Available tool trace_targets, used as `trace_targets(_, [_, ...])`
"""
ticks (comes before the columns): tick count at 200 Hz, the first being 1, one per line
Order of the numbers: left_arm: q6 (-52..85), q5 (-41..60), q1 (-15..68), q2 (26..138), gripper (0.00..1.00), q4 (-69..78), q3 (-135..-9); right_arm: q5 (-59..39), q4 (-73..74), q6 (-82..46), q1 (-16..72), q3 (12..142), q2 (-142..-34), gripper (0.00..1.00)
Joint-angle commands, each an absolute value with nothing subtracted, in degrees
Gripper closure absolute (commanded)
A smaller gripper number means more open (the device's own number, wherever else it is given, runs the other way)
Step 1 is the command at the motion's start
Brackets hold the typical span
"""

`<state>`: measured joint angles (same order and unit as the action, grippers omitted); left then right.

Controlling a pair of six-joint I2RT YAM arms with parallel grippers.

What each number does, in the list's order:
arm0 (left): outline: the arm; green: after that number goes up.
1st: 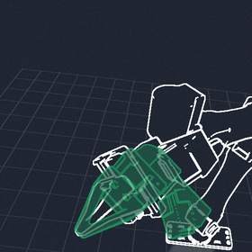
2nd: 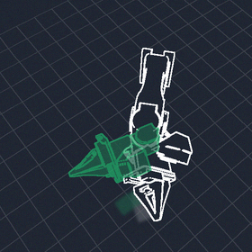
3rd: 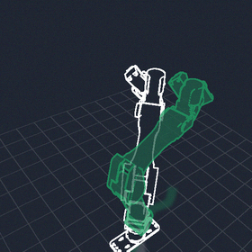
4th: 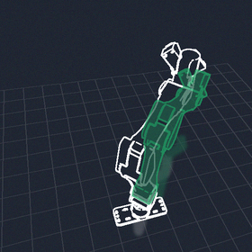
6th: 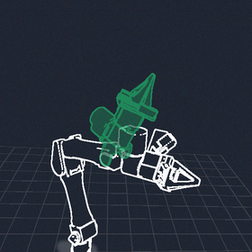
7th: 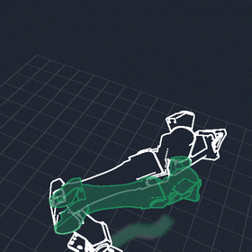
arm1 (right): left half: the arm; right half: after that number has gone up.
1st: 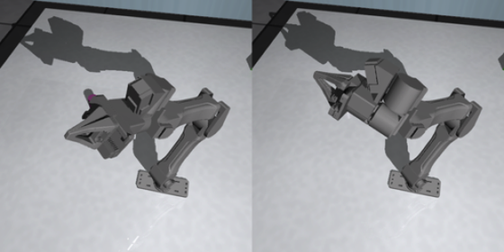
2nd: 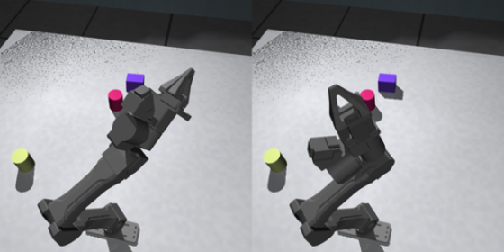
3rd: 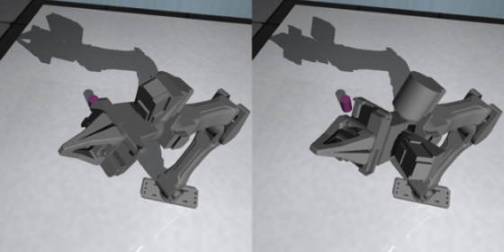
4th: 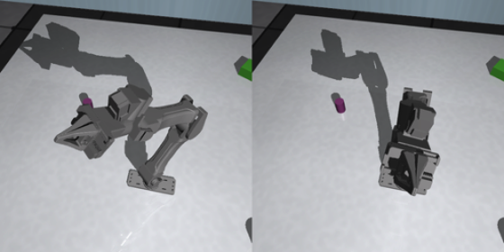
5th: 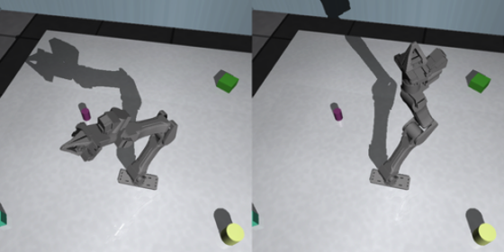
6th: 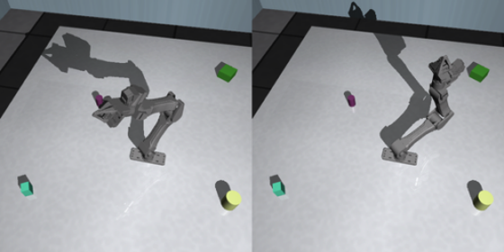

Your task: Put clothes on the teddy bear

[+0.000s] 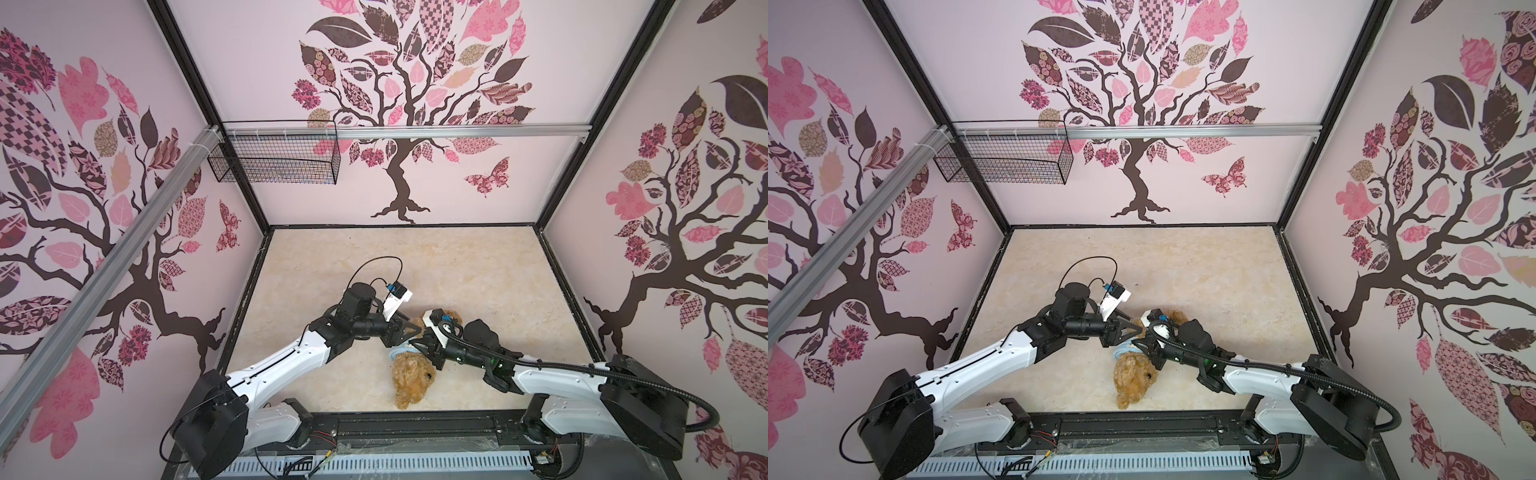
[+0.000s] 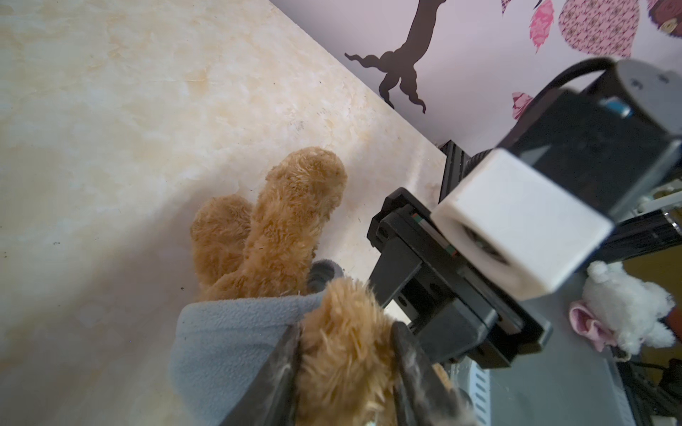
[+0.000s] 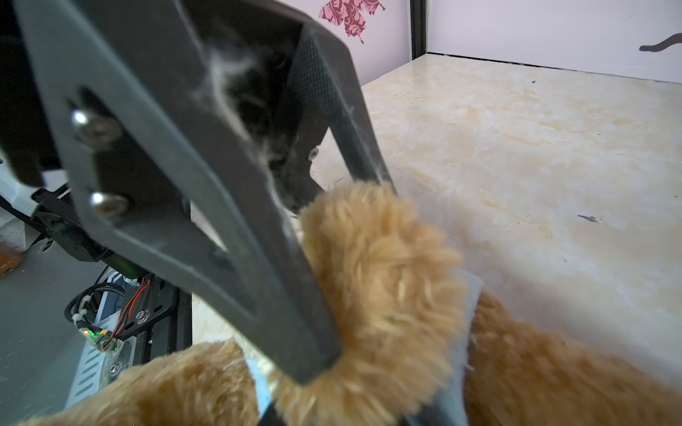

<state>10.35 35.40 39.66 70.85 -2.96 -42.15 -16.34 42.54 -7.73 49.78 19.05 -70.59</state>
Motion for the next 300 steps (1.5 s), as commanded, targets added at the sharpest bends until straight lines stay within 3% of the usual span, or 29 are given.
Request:
trace_targets(1, [8.7, 34.9, 39.8, 72.1, 0.65, -3.9, -45.6, -16.7, 45.8, -8.3, 49.5, 19.1, -70.9, 0.82])
trace_targets(29, [10.8, 34.8, 39.8, 72.5, 0.83, -0.4, -45.8, -16.5, 44.8, -8.2, 49.5, 19.3, -71.2, 0.79])
trace_targets(48, [12.6, 35.2, 39.8, 71.9, 1.0, 2.4, -45.0, -12.5, 39.2, -7.4, 49.5, 19.9, -68.6, 0.64])
trace_targets(73, [13.4, 38.2, 39.8, 71.4, 1.0, 5.0, -43.7, -9.0, 33.4, -4.9, 49.5, 18.2, -60.1, 0.38])
trace_targets(92, [12.9, 40.9, 39.8, 71.6, 1.0, 6.0, -43.4, -12.0, 36.5, -4.2, 49.5, 16.6, -56.5, 0.29])
trace_targets(130, [12.3, 44.4, 39.7, 72.4, 1.0, 7.0, -43.8, -12.0, 38.7, -2.9, 49.5, 20.4, -63.0, 0.3])
trace_targets(142, [12.8, 45.3, 39.8, 72.5, 1.0, 7.8, -43.8, -12.5, 39.0, -2.8, 49.5, 21.7, -65.8, 0.37])
trace_targets(159, [13.8, 46.7, 39.7, 72.6, 1.0, 8.9, -43.8, -9.4, 40.1, -4.4, 49.6, 21.2, -69.1, 0.56])
trace_targets(171, [16.3, 47.8, 39.1, 72.5, 1.0, 12.8, -43.7, -7.5, 39.1, -6.0, 49.5, 19.9, -69.9, 0.6])
trace_targets(186, [21.2, 49.9, 37.2, 72.6, 1.0, 18.2, -43.1, -8.0, 38.1, -7.3, 49.5, 17.3, -68.3, 0.54])
trace_targets(207, [21.9, 51.8, 34.9, 73.3, 1.0, 18.7, -43.7, -8.5, 33.5, -6.6, 49.5, 16.2, -61.0, 0.31])
trace_targets(224, [20.5, 52.6, 33.8, 73.8, 1.0, 17.8, -43.6, -9.7, 26.3, -4.3, 48.4, 18.9, -54.5, 0.24])
trace_targets(260, [15.0, 54.7, 32.6, 75.3, 1.0, 17.8, -43.4, -22.6, 17.6, -9.4, 35.0, 21.9, -47.2, 0.2])
trace_targets(300, [17.8, 60.8, 32.5, 78.4, 1.0, 21.2, -45.7, -23.6, 15.1, -20.1, 22.1, 23.9, -47.0, 0.2])
